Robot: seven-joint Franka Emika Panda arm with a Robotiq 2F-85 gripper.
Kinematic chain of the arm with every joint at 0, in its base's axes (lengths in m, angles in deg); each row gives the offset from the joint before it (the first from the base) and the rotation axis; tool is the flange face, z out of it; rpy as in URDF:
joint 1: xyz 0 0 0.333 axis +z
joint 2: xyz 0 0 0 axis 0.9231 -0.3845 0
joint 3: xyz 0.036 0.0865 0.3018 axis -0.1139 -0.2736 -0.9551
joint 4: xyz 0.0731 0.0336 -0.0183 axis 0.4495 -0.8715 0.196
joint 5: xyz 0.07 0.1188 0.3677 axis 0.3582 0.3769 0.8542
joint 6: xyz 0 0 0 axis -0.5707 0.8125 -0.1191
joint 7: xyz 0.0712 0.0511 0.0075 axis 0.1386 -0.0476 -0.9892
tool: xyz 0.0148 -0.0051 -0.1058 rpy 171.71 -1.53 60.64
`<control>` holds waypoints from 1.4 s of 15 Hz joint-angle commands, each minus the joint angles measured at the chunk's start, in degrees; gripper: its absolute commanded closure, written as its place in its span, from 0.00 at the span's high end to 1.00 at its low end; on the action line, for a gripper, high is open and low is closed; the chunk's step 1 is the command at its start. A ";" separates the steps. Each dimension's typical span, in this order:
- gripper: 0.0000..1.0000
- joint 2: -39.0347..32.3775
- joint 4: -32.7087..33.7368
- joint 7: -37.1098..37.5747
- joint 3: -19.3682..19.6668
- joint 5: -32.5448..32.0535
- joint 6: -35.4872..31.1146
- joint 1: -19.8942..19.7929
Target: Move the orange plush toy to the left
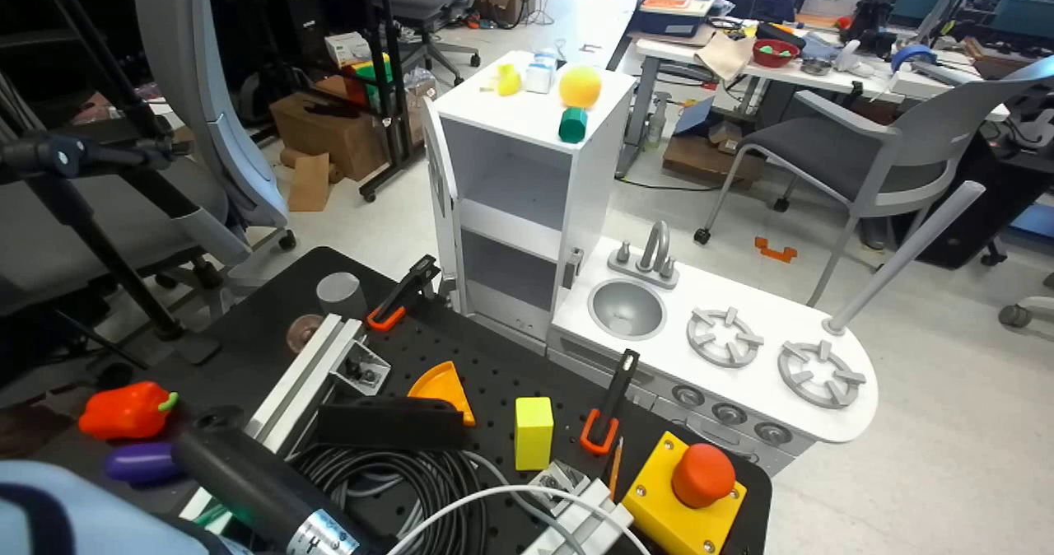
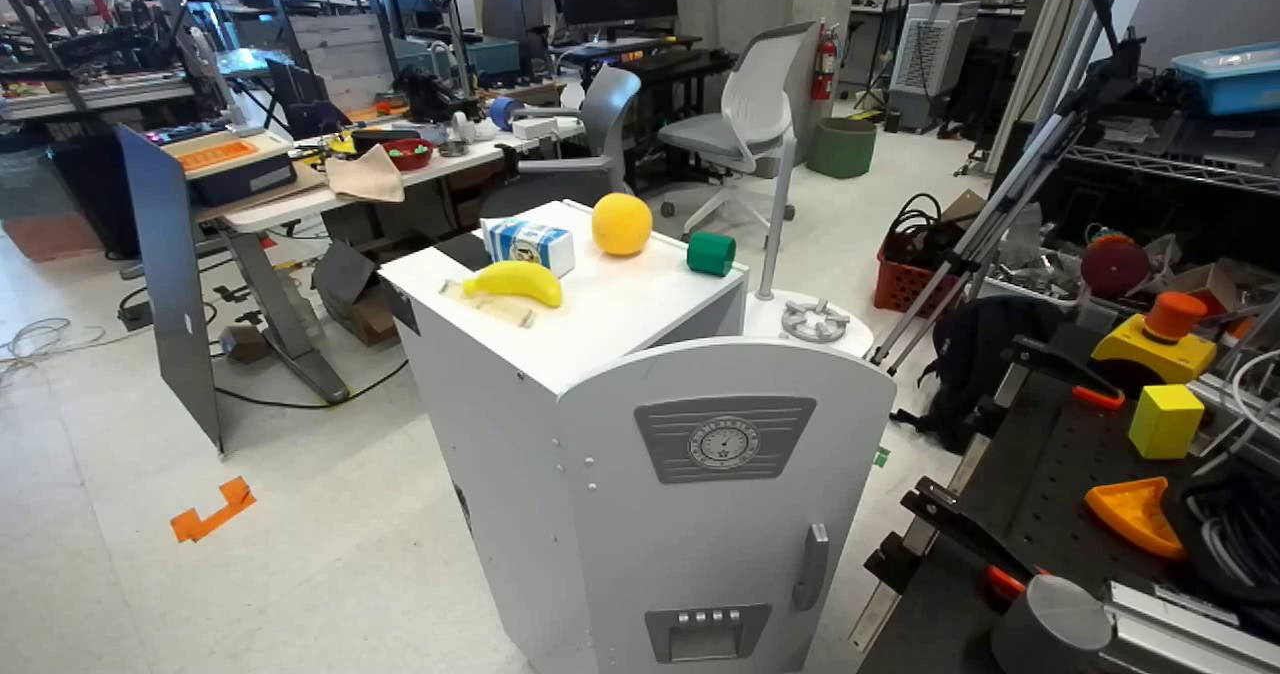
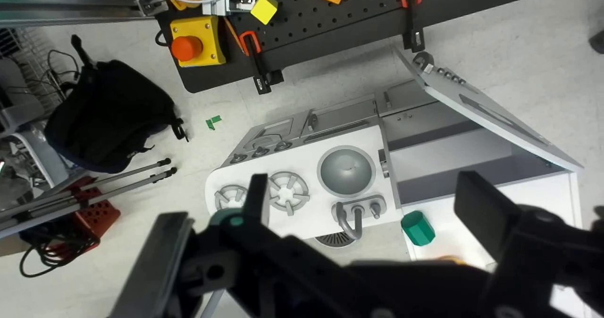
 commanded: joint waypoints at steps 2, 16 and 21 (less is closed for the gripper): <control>1.00 -12.00 9.13 -1.58 1.93 2.81 0.43 1.07; 1.00 -58.74 43.45 12.52 5.19 20.39 -5.63 6.01; 1.00 -70.44 55.12 21.36 8.22 21.95 -10.28 7.61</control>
